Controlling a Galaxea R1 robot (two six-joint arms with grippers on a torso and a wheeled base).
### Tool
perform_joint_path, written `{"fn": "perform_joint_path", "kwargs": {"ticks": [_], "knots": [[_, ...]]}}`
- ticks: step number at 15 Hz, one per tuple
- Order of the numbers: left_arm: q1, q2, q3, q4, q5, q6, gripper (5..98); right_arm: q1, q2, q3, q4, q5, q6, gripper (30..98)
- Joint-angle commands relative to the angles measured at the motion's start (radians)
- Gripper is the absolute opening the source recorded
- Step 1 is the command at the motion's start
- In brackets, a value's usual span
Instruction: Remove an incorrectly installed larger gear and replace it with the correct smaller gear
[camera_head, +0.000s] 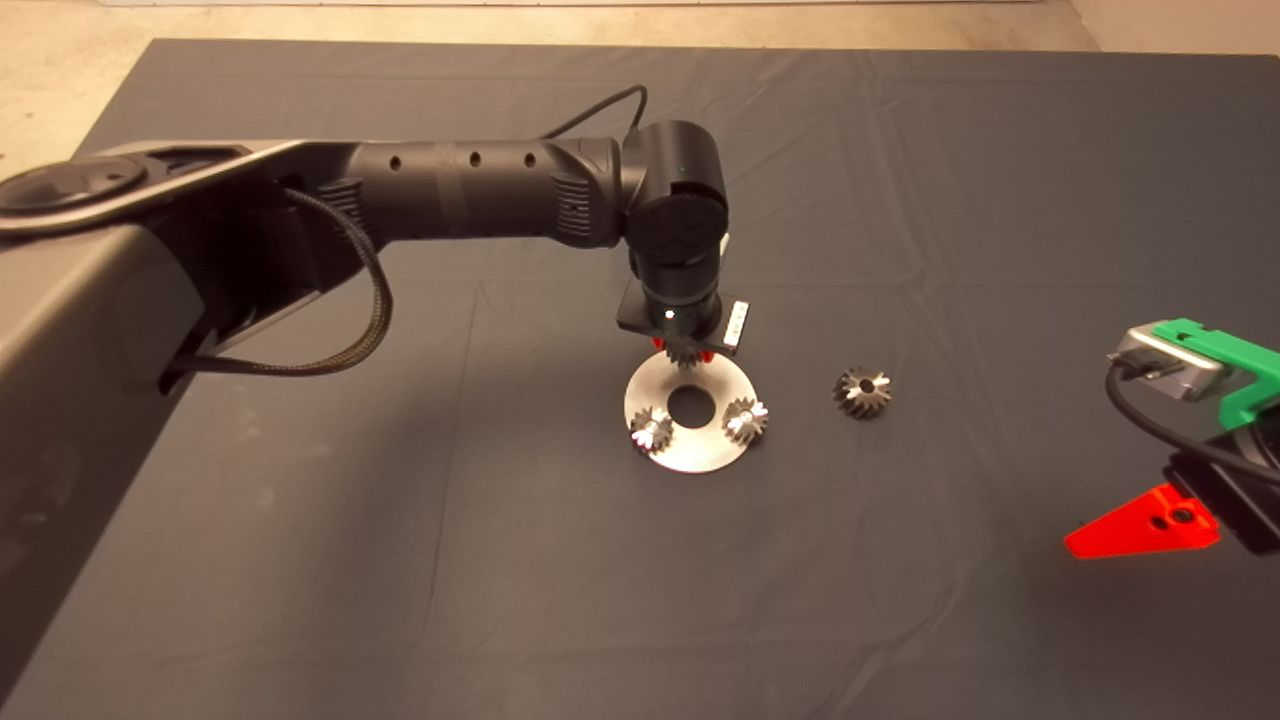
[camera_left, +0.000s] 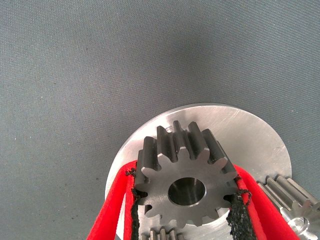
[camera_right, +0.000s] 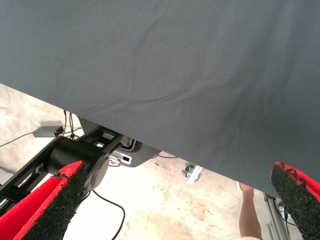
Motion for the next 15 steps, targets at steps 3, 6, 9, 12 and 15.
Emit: {"fn": "perform_joint_path", "kwargs": {"ticks": [3,6,9,12,15], "knots": [[-0.018,0.005,0.004,0.0,-0.001,0.005,33.7,0.022,-0.005,0.005,0.037,0.0,0.006,97.7],[-0.018,0.005,0.003,0.001,-0.017,0.005,33.7,0.022,-0.005,0.005,0.036,0.0,0.006,97.7],[-0.018,0.005,0.003,0.003,-0.02,0.005,33.7,0.022,-0.005,0.005,0.036,-0.001,0.006,97.7],[-0.016,0.005,0.0,0.008,-0.053,0.004,33.7,0.022,-0.005,0.005,0.036,-0.001,0.006,97.7],[-0.009,0.005,0.004,0.009,-0.055,0.004,33.7,0.022,-0.005,0.005,0.036,-0.003,0.006,97.7]]}}
